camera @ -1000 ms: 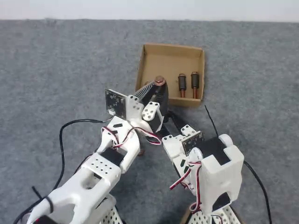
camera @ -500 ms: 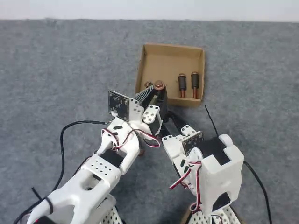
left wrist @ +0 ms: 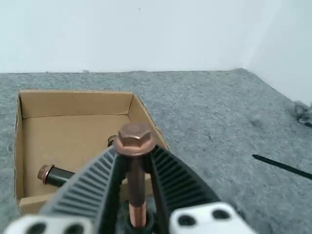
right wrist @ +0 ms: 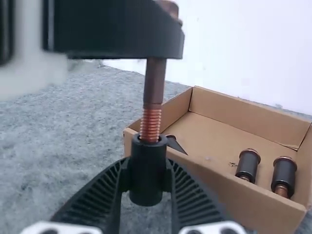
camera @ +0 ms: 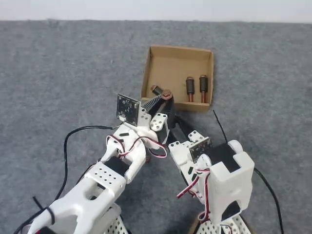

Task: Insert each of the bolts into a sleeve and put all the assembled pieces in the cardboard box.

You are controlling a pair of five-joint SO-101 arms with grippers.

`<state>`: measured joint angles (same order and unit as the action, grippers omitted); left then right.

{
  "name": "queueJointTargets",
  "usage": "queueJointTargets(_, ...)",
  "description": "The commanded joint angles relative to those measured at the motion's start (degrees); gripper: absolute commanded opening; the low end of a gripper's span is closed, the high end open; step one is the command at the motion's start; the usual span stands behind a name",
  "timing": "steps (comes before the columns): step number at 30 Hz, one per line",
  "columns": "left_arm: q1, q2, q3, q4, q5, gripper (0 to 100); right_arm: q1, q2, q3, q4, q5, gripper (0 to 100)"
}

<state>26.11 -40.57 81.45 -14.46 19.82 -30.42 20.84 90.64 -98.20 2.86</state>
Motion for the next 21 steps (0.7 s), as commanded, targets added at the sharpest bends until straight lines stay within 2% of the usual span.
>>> queueJointTargets(1, 1.1, -2.5, 0.8, 0.2, -1.6, 1, 0.1, -1.3, 1.1, -1.4, 0.9, 0.6)
queueJointTargets(6, 2.8, -2.5, 4.0, 0.2, -6.6, 1, 0.1, -1.3, 1.1, -1.4, 0.9, 0.6)
queueJointTargets(15, 2.4, -2.2, 4.4, -0.1, -6.2, 2, 0.1, -1.3, 1.1, -1.4, 0.9, 0.6)
queueJointTargets(21, 2.5, -2.1, 5.5, 0.2, -6.2, 16, 0.1, -1.3, 1.1, -1.4, 0.9, 0.6)
